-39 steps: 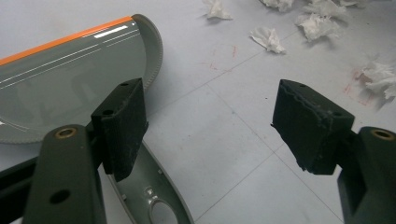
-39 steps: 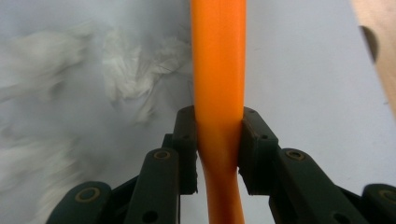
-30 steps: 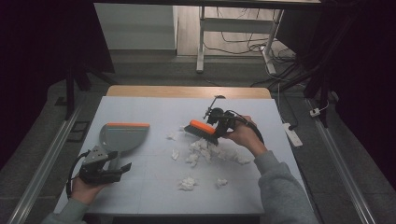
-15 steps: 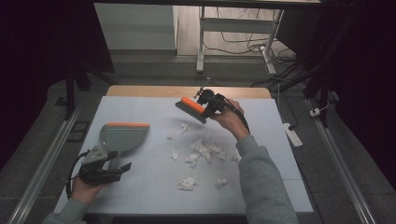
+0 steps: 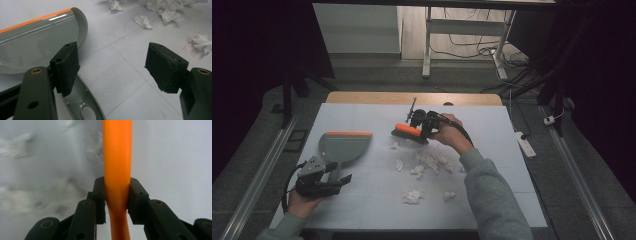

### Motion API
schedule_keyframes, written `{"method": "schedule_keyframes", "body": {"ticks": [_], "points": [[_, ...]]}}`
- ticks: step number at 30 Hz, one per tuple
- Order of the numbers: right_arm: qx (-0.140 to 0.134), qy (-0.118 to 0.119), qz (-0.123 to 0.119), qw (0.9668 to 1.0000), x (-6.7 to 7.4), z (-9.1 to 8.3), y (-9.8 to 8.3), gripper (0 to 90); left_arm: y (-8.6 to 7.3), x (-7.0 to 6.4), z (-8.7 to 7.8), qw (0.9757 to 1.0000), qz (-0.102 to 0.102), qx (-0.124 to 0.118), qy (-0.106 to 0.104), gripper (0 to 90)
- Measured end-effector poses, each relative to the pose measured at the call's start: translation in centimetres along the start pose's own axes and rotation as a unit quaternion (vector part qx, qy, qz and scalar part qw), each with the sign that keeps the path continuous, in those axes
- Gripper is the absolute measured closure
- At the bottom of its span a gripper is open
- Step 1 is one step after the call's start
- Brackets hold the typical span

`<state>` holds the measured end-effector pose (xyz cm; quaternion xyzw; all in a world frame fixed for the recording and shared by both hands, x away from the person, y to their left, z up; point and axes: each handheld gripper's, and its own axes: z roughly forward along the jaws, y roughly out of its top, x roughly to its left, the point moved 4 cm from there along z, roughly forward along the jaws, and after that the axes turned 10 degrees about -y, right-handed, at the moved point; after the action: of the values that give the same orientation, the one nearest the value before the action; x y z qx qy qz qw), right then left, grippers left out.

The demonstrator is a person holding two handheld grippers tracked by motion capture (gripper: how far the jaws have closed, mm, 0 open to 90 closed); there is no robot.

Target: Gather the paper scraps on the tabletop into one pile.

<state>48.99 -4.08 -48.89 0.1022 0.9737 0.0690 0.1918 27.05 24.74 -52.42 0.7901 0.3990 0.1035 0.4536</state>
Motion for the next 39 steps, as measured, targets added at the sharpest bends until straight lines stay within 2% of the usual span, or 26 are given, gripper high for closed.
{"method": "schedule_keyframes", "body": {"ticks": [1, 3, 6, 8, 10, 11, 13, 14, 16, 19, 22, 23, 26, 28, 30, 32, 34, 37, 39], "points": [[-0.004, 0.013, -0.004, 0.9999, 0.7, -0.4, -0.3, 70.5, 0.0, 0.0, 0.0, 1.0000, -0.001, 0.000, 0.000, 28.0], [-0.011, 0.023, -0.008, 0.9996, 1.7, -1.0, -1.0, 70.6, 0.0, 0.0, 0.0, 1.0000, -0.002, -0.001, -0.002, 28.0], [-0.021, 0.041, -0.003, 0.9989, 2.5, -1.7, -2.1, 70.5, 0.0, 0.1, 0.0, 1.0000, -0.004, -0.001, -0.003, 28.0], [-0.032, 0.052, 0.006, 0.9981, 2.4, -2.1, -2.6, 70.5, 0.0, 0.1, 0.1, 1.0000, -0.004, 0.000, -0.002, 28.0], [-0.057, 0.051, 0.032, 0.9966, 1.8, -2.7, -3.0, 70.4, 0.0, 0.0, 0.1, 1.0000, -0.004, 0.001, -0.001, 28.0], [-0.065, 0.052, 0.054, 0.9951, 1.5, -3.0, -3.0, 70.4, 0.0, 0.0, 0.1, 1.0000, -0.004, 0.002, 0.000, 28.0], [-0.087, 0.043, 0.072, 0.9927, 0.4, -3.5, -3.1, 70.4, 0.0, 0.1, 0.2, 1.0000, -0.005, 0.003, 0.000, 28.0], [-0.098, 0.045, 0.093, 0.9898, 0.2, -3.8, -3.1, 70.4, 0.0, 0.1, 0.2, 1.0000, -0.006, 0.003, 0.000, 28.0], [-0.113, 0.045, 0.113, 0.9861, -0.4, -4.2, -2.9, 70.4, -0.1, 0.2, 0.2, 1.0000, -0.008, 0.003, -0.001, 28.1], [-0.115, 0.042, 0.132, 0.9836, -0.4, -4.5, -2.1, 70.4, -0.1, 0.2, 0.2, 1.0000, -0.008, 0.003, -0.001, 28.0], [-0.120, 0.057, 0.137, 0.9817, 0.4, -4.6, -0.7, 70.4, -0.1, 0.2, 0.1, 1.0000, -0.007, 0.002, 0.000, 28.0], [-0.122, 0.060, 0.132, 0.9819, 0.7, -4.7, -0.2, 70.4, -0.1, 0.2, 0.1, 1.0000, -0.007, 0.001, 0.000, 28.0], [-0.136, 0.080, 0.135, 0.9782, 2.0, -4.8, 1.4, 70.4, -0.1, 0.3, 0.1, 1.0000, -0.008, 0.001, 0.001, 28.1], [-0.139, 0.097, 0.133, 0.9765, 3.1, -4.7, 2.4, 70.4, -0.1, 0.3, 0.1, 1.0000, -0.009, 0.001, 0.000, 28.1], [-0.128, 0.114, 0.137, 0.9757, 4.1, -4.3, 3.3, 70.4, -0.1, 0.3, 0.1, 1.0000, -0.007, 0.004, 0.001, 28.1], [-0.121, 0.120, 0.145, 0.9745, 4.7, -3.6, 4.2, 70.4, -0.1, 0.1, 0.2, 1.0000, -0.004, 0.005, 0.002, 28.1], [-0.111, 0.126, 0.160, 0.9728, 5.0, -2.8, 4.8, 70.4, -0.1, 0.0, 0.3, 1.0000, -0.001, 0.007, 0.003, 28.1], [-0.092, 0.152, 0.186, 0.9665, 5.2, -1.0, 5.6, 70.4, -0.2, 0.0, 0.2, 1.0000, -0.001, 0.007, 0.001, 28.1], [-0.072, 0.151, 0.191, 0.9673, 5.4, -0.1, 5.5, 70.4, -0.2, 0.1, 0.2, 0.9999, 0.001, 0.009, 0.006, 28.3]]}}
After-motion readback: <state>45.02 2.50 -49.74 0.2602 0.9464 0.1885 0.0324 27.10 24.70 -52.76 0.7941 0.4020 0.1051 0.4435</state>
